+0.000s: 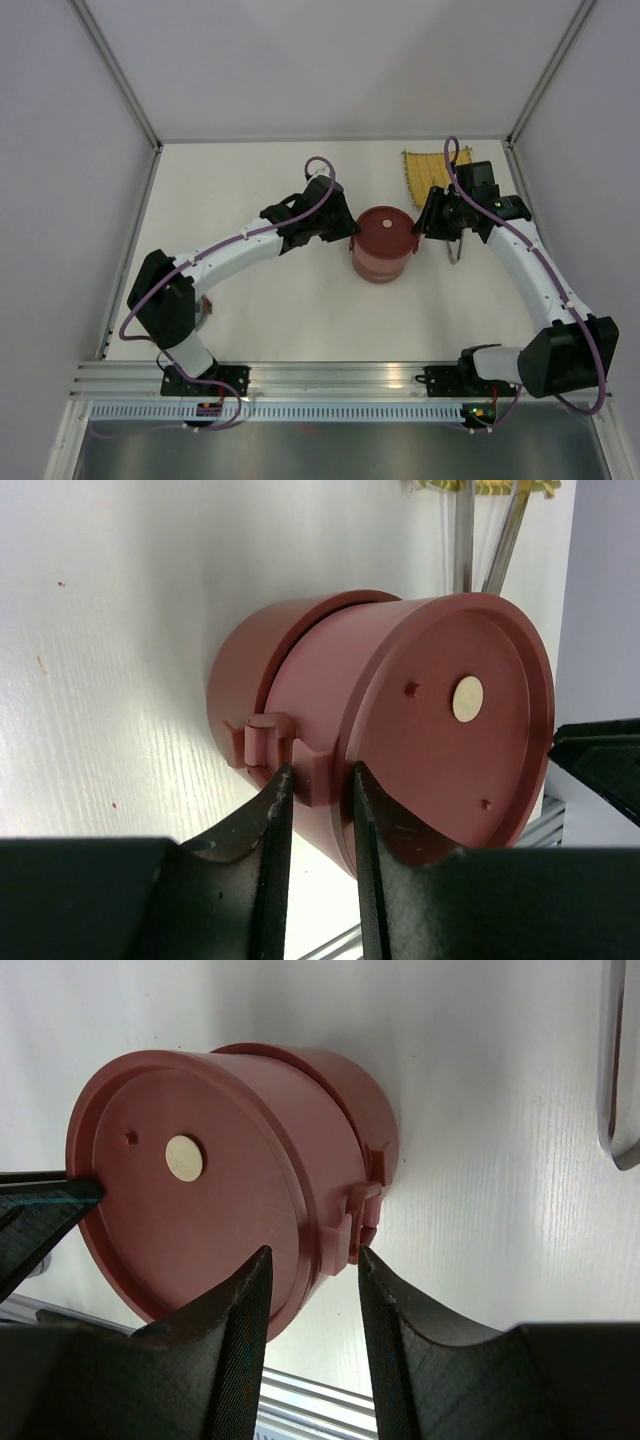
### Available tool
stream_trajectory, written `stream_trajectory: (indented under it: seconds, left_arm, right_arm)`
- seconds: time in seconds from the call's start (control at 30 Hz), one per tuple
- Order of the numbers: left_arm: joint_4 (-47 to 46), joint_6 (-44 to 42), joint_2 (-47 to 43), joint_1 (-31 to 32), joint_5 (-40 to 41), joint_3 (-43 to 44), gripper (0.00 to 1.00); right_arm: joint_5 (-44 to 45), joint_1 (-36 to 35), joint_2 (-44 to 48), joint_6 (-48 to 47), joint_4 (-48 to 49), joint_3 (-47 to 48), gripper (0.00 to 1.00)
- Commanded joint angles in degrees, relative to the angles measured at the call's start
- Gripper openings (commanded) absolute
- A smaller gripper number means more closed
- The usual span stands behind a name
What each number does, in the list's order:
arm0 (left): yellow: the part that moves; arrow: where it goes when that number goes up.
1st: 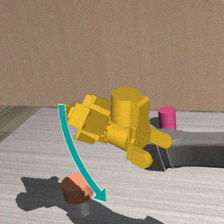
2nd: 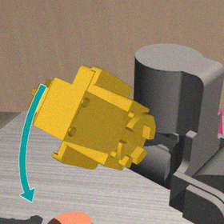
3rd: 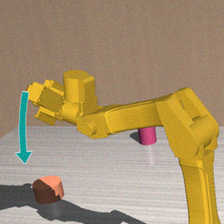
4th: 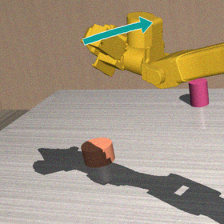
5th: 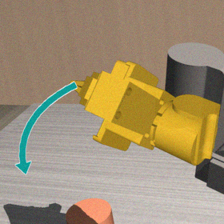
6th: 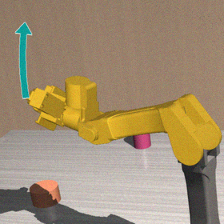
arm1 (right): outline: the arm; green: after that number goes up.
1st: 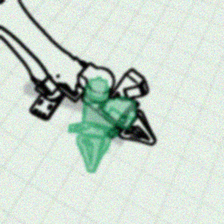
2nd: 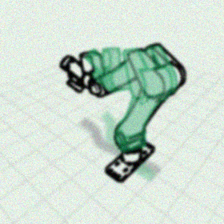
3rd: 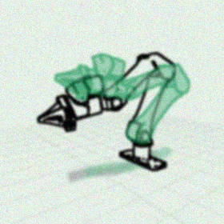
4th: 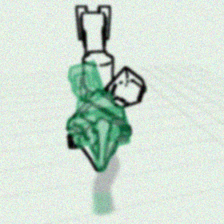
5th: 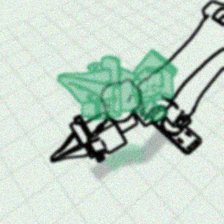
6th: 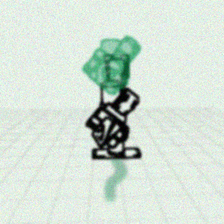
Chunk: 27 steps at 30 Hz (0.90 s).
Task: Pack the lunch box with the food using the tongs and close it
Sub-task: Place the packing box into the packing box.
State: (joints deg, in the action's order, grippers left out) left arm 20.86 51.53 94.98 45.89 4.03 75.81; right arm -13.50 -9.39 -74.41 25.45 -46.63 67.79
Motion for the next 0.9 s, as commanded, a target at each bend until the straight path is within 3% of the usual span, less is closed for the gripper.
stream_trajectory:
  seconds: [0.0, 0.87]
  left_arm:
    - [-0.1, -0.3, -1.2, 0.3, 4.3, 1.9, 0.24]
    - [0.4, 0.3, -0.6, 2.0, 4.5, -1.3, 0.26]
  right_arm:
    - [-0.6, 0.2, 0.8, -0.2, 2.0, -0.5, 0.46]
    - [-3.0, 0.2, -1.3, -1.5, 3.9, -2.5, 0.44]
